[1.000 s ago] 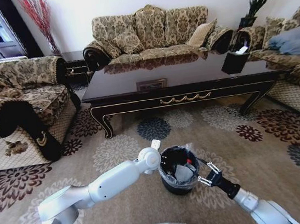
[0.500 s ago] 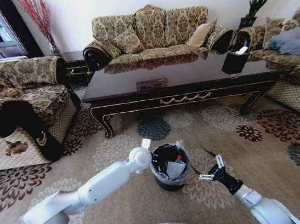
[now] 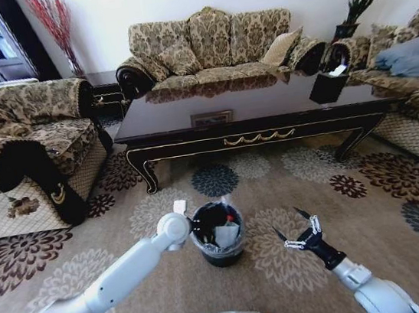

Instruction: Move to the front of the table and pick up the trash from the floor, then place it into the trash bin.

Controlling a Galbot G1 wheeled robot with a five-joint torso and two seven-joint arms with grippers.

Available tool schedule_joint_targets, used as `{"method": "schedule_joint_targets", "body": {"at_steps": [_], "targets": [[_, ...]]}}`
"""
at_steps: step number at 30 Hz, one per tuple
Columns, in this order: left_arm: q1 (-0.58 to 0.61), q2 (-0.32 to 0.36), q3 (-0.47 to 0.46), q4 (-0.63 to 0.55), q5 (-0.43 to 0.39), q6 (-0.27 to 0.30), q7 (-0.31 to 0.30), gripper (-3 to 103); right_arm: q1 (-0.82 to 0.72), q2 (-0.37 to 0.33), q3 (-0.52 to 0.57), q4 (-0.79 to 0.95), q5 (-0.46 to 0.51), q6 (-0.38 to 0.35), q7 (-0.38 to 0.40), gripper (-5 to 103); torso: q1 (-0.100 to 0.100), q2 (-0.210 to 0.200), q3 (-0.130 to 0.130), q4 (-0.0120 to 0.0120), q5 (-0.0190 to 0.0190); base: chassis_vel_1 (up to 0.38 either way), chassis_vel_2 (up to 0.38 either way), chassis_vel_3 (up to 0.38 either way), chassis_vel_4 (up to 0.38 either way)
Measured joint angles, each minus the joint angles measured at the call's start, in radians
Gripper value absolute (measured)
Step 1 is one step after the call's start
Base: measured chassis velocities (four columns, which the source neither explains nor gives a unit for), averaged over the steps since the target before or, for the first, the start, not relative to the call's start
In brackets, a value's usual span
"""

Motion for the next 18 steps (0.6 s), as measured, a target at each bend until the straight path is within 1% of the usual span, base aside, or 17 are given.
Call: {"method": "schedule_joint_targets", "body": {"at_steps": [2, 3, 6, 8, 9, 12, 18], "targets": [[0.04, 0.023, -0.051, -0.011, -0.024, 0.0, -0.025, 2, 0.002, 0.0, -0.005, -0.003, -0.004, 0.0, 0.0, 100, 0.0, 0.0, 0.0, 0.0001, 0.0002, 0.0, 0.0, 0.0, 0.0], [0.04, 0.023, -0.051, -0.011, -0.024, 0.0, -0.025, 2, 0.002, 0.0, -0.005, -0.003, -0.004, 0.0, 0.0, 100, 0.0, 0.0, 0.0, 0.0001, 0.0002, 0.0, 0.0, 0.0, 0.0], [0.089, 0.056, -0.102, -0.027, -0.034, 0.002, -0.04, 2, 0.009, -0.004, -0.007, -0.005, -0.006, 0.0, 0.0, 100, 0.0, 0.0, 0.0, 0.0003, 0.0002, 0.0, 0.0, 0.0, 0.0], [0.103, 0.062, -0.117, -0.031, -0.035, 0.004, -0.043, 2, 0.01, -0.004, -0.007, -0.006, -0.007, 0.0, 0.0, 100, 0.0, 0.0, 0.0, 0.0003, 0.0003, 0.0, 0.0, 0.0, 0.0], [0.127, 0.069, -0.14, -0.038, -0.037, 0.007, -0.047, 2, 0.012, -0.005, -0.008, -0.006, -0.01, -0.001, 0.0, 100, 0.0, 0.0, 0.0, 0.0004, 0.0001, 0.0, 0.0, 0.0, 0.0], [0.167, 0.081, -0.178, -0.043, -0.034, 0.013, -0.046, 2, 0.012, -0.004, -0.014, -0.007, -0.017, -0.001, -0.001, 100, 0.0, 0.0, 0.0, 0.0002, 0.0002, 0.0, 0.0, 0.0, 0.0], [0.196, 0.086, -0.203, -0.035, -0.011, 0.019, -0.026, 2, 0.012, 0.003, -0.021, -0.013, -0.029, 0.003, -0.002, 100, 0.0, 0.0, 0.0, 0.0001, 0.0002, 0.0, 0.0, 0.0, 0.0]]}}
